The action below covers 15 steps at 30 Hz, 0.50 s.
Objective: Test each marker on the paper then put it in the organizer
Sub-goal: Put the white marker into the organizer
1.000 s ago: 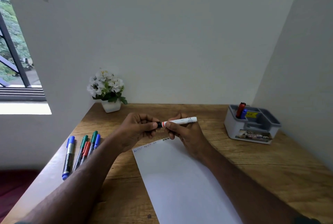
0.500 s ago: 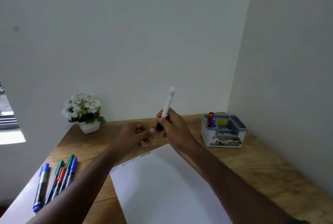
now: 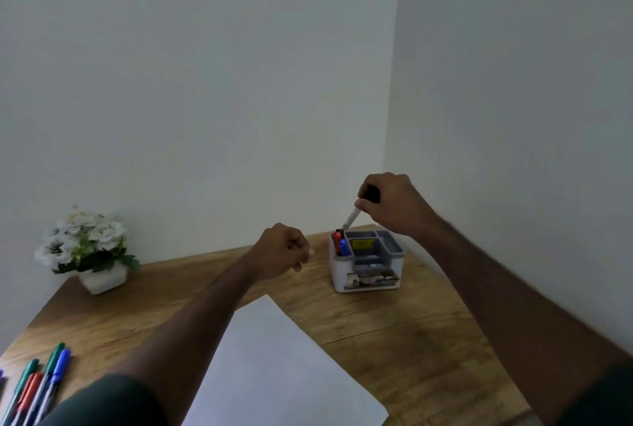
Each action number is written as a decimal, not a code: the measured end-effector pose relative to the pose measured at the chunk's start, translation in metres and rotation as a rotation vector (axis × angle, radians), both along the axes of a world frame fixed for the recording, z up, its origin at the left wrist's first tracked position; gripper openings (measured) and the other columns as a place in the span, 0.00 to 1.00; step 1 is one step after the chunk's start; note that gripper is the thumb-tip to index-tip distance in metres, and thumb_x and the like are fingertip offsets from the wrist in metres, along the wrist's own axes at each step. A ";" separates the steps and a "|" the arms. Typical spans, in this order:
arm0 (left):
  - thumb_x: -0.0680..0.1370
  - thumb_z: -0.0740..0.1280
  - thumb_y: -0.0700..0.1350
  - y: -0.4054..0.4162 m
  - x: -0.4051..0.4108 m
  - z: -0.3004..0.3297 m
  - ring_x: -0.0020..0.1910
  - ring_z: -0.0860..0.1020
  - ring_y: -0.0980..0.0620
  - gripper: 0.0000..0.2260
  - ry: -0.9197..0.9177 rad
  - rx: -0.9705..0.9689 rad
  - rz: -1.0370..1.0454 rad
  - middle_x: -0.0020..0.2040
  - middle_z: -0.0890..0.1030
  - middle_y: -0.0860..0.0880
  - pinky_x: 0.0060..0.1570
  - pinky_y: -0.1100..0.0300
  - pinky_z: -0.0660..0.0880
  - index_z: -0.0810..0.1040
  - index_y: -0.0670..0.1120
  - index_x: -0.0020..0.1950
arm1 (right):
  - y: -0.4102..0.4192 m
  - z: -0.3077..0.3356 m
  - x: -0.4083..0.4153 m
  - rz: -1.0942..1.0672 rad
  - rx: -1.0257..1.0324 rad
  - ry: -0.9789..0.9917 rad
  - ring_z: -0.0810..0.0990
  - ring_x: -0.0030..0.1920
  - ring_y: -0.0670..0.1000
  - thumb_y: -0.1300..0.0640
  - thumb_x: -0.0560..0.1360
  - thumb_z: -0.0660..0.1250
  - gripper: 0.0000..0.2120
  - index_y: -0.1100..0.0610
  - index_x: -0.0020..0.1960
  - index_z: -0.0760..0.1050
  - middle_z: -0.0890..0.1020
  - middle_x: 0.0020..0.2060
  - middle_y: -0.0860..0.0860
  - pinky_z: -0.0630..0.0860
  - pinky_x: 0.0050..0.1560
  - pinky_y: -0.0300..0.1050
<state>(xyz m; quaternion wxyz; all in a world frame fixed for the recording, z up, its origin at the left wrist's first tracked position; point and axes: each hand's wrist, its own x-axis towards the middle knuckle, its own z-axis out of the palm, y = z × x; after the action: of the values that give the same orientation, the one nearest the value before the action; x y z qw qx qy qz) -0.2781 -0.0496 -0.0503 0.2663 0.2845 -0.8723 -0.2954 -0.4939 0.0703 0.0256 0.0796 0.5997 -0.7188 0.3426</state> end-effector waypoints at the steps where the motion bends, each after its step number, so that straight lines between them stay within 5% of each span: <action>1: 0.77 0.72 0.42 0.000 -0.002 -0.002 0.36 0.85 0.51 0.06 -0.015 -0.013 -0.002 0.39 0.86 0.46 0.42 0.60 0.82 0.83 0.39 0.45 | -0.002 -0.002 -0.001 0.014 0.027 -0.005 0.80 0.42 0.48 0.53 0.75 0.73 0.04 0.53 0.47 0.80 0.79 0.40 0.47 0.74 0.42 0.40; 11: 0.78 0.72 0.43 -0.001 0.011 -0.003 0.36 0.85 0.51 0.07 -0.063 -0.015 0.035 0.40 0.86 0.46 0.43 0.59 0.82 0.84 0.39 0.46 | -0.028 -0.030 0.005 0.077 0.214 -0.079 0.81 0.42 0.43 0.49 0.75 0.73 0.08 0.54 0.47 0.82 0.83 0.43 0.49 0.76 0.40 0.38; 15: 0.77 0.73 0.43 0.000 0.021 0.003 0.36 0.85 0.50 0.06 -0.020 -0.003 0.033 0.39 0.86 0.46 0.44 0.57 0.82 0.84 0.40 0.45 | -0.020 -0.025 0.017 0.066 0.104 -0.142 0.79 0.37 0.42 0.46 0.78 0.69 0.12 0.55 0.44 0.82 0.81 0.37 0.47 0.71 0.36 0.37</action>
<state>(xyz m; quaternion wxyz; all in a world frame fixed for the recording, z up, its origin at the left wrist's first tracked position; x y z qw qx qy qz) -0.2574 -0.0492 -0.0477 0.2627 0.3014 -0.8705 -0.2870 -0.4771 0.0506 0.0011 -0.0141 0.6005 -0.7192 0.3491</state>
